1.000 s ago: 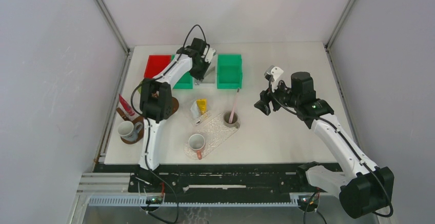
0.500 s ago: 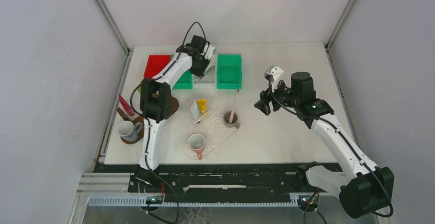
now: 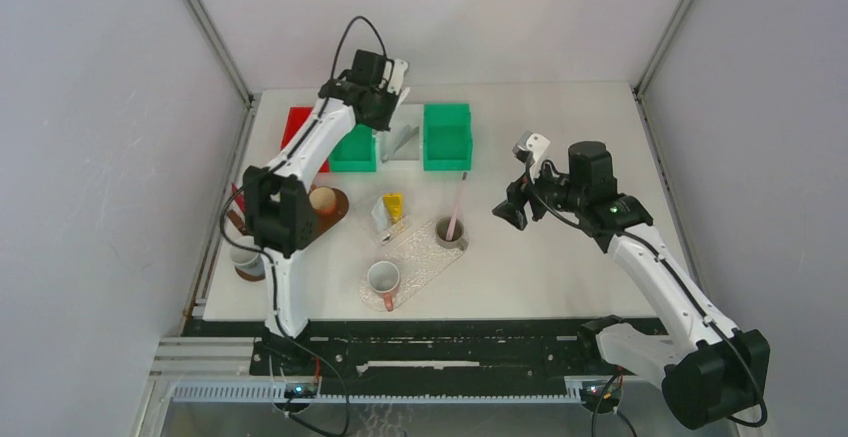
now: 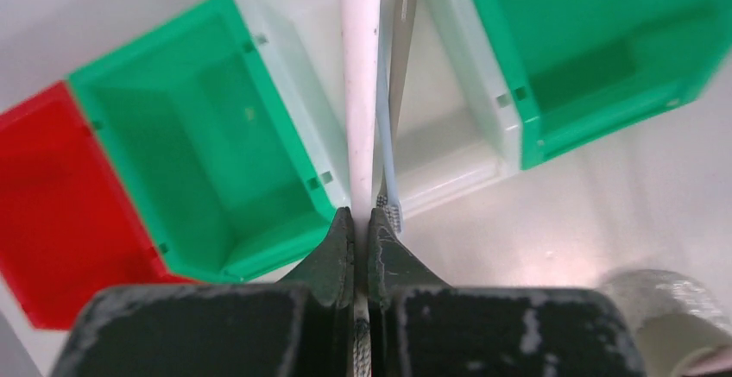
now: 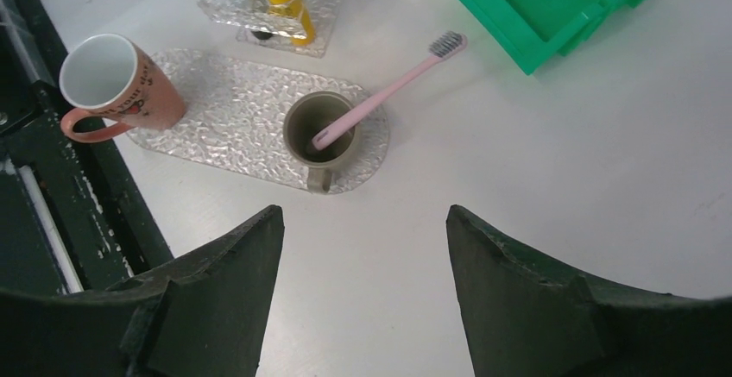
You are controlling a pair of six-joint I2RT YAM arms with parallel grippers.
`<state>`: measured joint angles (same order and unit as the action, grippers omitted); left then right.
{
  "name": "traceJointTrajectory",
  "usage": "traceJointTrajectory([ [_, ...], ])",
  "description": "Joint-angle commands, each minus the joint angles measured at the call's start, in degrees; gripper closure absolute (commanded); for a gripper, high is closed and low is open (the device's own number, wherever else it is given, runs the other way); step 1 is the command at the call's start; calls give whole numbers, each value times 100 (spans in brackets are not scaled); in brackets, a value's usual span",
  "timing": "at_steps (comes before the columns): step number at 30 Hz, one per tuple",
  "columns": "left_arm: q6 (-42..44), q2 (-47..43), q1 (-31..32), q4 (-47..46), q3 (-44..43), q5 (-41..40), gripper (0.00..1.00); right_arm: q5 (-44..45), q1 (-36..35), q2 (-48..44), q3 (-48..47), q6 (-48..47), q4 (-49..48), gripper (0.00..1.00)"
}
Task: Prepare toiletry sets of a toothbrush and toothpaste on the tray
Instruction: Pick up the toothbrush from the storage box.
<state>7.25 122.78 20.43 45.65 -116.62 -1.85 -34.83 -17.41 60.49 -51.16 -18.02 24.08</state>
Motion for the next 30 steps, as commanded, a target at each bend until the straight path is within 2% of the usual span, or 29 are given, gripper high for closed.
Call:
traceJointTrajectory([
  [1, -381, -1397, -31, -662, 490, 182, 100, -564, 45, -201, -88, -265, 4, 22],
  [5, -852, -2252, -17, -958, 1161, 934, 100, -1084, 176, -305, -88, -437, 114, 22],
  [8, -1410, -2949, 44, -1339, 2028, 1883, 100, -1605, 247, -448, -86, -672, 269, 22],
  [11, -1859, -3736, 300, -1731, 2945, 2504, 100, -2321, 304, -644, -45, -1141, 482, 22],
  [16, -2002, -4931, 1181, -1788, 4231, 2634, 100, -3631, 362, -1142, 112, -2398, 1100, 23],
  [20, -2454, -5555, 1739, -1889, 5078, 2698, 100, -4393, 490, -1304, 115, -3582, 1916, 22],
  [24, -3028, -5731, 2370, -2185, 5672, 2919, 100, -4669, 562, -1330, 110, -4471, 2524, 21],
  [30, -3061, -5132, 3246, -1922, 5479, 2906, 100, -4685, 581, -1243, 153, -5229, 2965, 19],
])
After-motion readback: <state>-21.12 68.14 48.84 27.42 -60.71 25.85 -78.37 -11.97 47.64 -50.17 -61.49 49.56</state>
